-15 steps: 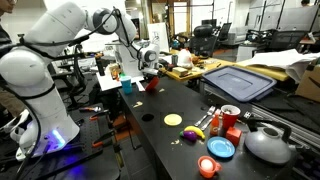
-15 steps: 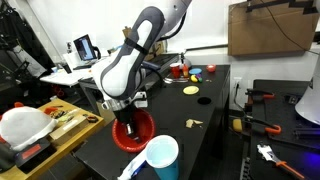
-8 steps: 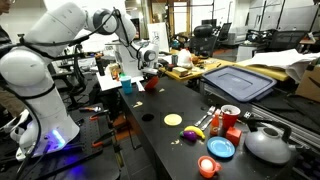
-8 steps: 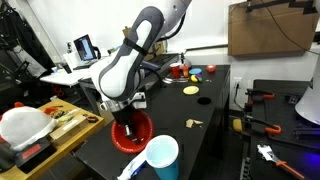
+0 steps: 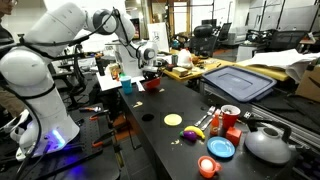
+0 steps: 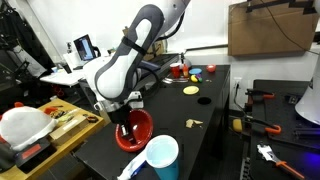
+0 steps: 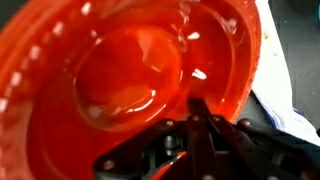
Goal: Move the toothpaste tube and red bowl to the left.
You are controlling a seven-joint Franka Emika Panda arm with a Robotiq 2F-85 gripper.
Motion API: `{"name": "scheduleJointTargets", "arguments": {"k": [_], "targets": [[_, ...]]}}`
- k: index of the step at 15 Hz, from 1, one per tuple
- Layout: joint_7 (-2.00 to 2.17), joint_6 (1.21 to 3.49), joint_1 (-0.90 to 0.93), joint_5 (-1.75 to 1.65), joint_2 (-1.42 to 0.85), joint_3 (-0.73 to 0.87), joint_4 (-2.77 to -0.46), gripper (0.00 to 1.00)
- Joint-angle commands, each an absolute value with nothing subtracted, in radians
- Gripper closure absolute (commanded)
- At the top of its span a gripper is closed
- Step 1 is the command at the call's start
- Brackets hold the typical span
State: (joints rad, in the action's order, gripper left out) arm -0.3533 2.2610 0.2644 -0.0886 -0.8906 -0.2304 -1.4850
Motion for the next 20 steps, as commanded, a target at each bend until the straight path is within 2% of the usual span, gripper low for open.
{"name": "scheduleJointTargets", "arguments": {"k": [1,20], "targets": [[-0.357,2.277,0.291,-0.138,-0.9,-0.225,-1.454,1.0],[-0.373,2.454,0.311,-0.297,-0.913,-0.194,-1.455,1.0]]}}
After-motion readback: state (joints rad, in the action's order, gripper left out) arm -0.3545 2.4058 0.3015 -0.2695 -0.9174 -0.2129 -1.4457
